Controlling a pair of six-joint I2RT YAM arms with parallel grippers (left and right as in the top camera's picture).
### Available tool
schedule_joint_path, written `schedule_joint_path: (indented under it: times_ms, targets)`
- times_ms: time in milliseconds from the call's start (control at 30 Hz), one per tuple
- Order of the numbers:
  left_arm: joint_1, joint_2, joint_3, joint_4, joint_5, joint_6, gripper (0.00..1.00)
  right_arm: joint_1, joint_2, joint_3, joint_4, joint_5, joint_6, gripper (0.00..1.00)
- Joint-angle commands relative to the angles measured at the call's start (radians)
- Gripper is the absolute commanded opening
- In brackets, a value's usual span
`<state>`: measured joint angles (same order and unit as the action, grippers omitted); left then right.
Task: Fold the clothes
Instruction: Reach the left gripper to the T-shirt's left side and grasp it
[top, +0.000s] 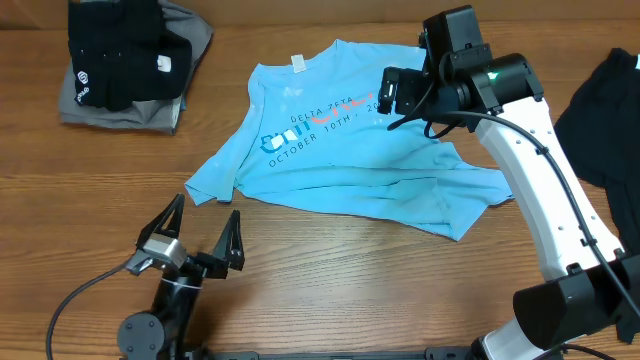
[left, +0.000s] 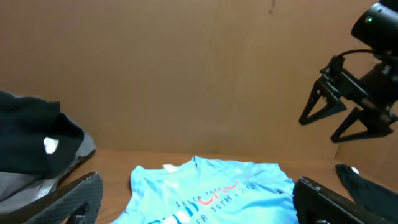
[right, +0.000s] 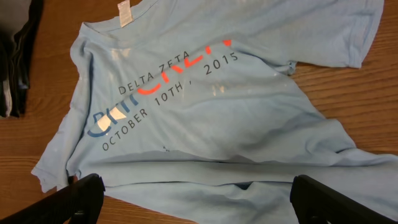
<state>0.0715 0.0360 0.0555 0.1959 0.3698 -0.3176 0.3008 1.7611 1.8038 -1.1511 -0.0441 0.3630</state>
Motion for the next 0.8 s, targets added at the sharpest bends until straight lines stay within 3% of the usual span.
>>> schedule_joint_path:
  times_ms: [0, 133, 333, 433, 567, 667, 767]
  targets:
    - [-0.006, 0.11, 0.164, -0.079, -0.003, 0.018, 1.0, -0.003, 0.003, -0.005, 0.006, 0.01, 0.005, 1.0]
    - [-0.006, 0.424, 0.424, -0.264, 0.025, 0.074, 1.0, -0.003, 0.003, -0.005, 0.005, 0.01, 0.005, 1.0]
    - [-0.006, 0.884, 0.822, -0.696, 0.07, 0.209, 1.0, -0.003, 0.003, -0.005, -0.008, 0.019, 0.004, 1.0]
    - [-0.006, 1.052, 0.923, -0.791, 0.123, 0.17, 1.0, -0.003, 0.003, -0.005, -0.014, 0.045, 0.004, 1.0]
    - [-0.006, 1.266, 0.938, -0.798, 0.129, 0.101, 1.0, -0.003, 0.003, -0.005, -0.017, 0.051, 0.004, 1.0]
    - [-0.003, 1.374, 0.963, -0.845, 0.0, -0.091, 1.0, -0.003, 0.003, -0.005, -0.017, 0.051, 0.004, 1.0]
    - [-0.003, 1.458, 1.0, -0.898, -0.106, -0.128, 1.0, -0.003, 0.003, -0.005, -0.018, 0.051, 0.004, 1.0]
